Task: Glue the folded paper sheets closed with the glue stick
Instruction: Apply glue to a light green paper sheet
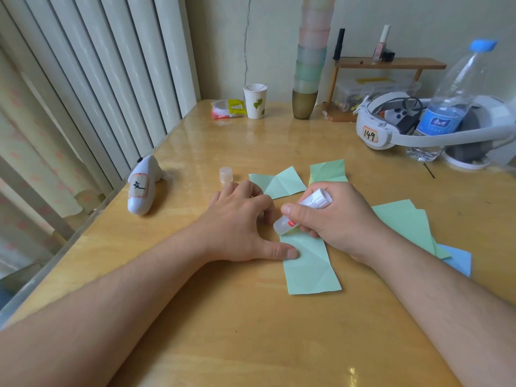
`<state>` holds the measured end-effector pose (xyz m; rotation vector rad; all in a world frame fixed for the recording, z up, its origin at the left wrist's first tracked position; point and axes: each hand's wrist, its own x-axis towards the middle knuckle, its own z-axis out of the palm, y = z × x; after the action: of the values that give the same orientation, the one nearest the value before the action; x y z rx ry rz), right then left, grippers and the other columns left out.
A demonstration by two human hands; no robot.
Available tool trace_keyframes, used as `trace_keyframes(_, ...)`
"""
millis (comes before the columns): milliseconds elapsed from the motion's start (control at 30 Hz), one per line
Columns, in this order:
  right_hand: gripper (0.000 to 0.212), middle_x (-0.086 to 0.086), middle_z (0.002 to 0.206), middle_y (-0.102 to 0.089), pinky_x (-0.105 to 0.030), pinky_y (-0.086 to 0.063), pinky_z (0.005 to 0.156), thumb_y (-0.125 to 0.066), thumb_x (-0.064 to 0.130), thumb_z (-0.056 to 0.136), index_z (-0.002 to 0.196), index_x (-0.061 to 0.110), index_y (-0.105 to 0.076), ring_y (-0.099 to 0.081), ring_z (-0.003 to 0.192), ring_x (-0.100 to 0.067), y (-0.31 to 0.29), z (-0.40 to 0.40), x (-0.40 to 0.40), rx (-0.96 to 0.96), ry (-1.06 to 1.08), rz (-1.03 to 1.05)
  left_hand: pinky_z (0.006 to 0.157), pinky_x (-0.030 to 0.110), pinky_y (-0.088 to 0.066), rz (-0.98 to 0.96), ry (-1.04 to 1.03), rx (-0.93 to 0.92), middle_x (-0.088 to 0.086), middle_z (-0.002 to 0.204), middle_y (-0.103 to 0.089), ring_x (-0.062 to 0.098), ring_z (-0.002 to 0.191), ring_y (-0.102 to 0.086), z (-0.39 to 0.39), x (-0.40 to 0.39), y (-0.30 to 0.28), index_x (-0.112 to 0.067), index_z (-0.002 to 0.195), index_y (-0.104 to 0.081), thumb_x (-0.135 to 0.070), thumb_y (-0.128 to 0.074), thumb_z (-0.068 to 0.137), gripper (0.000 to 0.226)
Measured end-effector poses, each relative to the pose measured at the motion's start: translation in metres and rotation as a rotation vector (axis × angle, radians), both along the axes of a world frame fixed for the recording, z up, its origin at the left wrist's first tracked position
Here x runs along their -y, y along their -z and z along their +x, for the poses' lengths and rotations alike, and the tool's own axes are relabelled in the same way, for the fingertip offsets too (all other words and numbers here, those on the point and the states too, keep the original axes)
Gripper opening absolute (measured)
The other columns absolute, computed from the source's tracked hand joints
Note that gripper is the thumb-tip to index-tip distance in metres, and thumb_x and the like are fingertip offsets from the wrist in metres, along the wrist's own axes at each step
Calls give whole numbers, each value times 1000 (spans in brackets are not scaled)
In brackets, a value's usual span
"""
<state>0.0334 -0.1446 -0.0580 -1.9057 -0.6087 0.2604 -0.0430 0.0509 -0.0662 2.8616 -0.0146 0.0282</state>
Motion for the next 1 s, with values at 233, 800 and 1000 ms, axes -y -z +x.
trace_keyframes(233,26,2,59,-66,-41,-51,65,-85,38,81,67,23,-69,-56,57,-13,-5,3,8,63,42,-87,109,40,-35,-8,-1,-3,-14,116,-37,15,117,-29,0,-1,0,-41,95,-51,-99,-55,53,71)
trace_keyframes(800,33,-14,71,-66,-33,-37,58,-80,36,77,74,8,-63,-48,60,-18,-16,11,34,145,187,-243,108,39,-34,-7,10,0,-16,117,-36,14,118,-30,0,-2,2,-41,97,-51,-99,-58,57,71)
trace_keyframes(1000,29,-1,57,-55,-39,-40,62,-79,28,82,74,8,-59,-47,58,-20,-17,10,30,38,171,73,107,39,-34,1,8,-6,-14,117,-36,15,118,-29,0,-1,1,-40,98,-52,-98,-58,57,71)
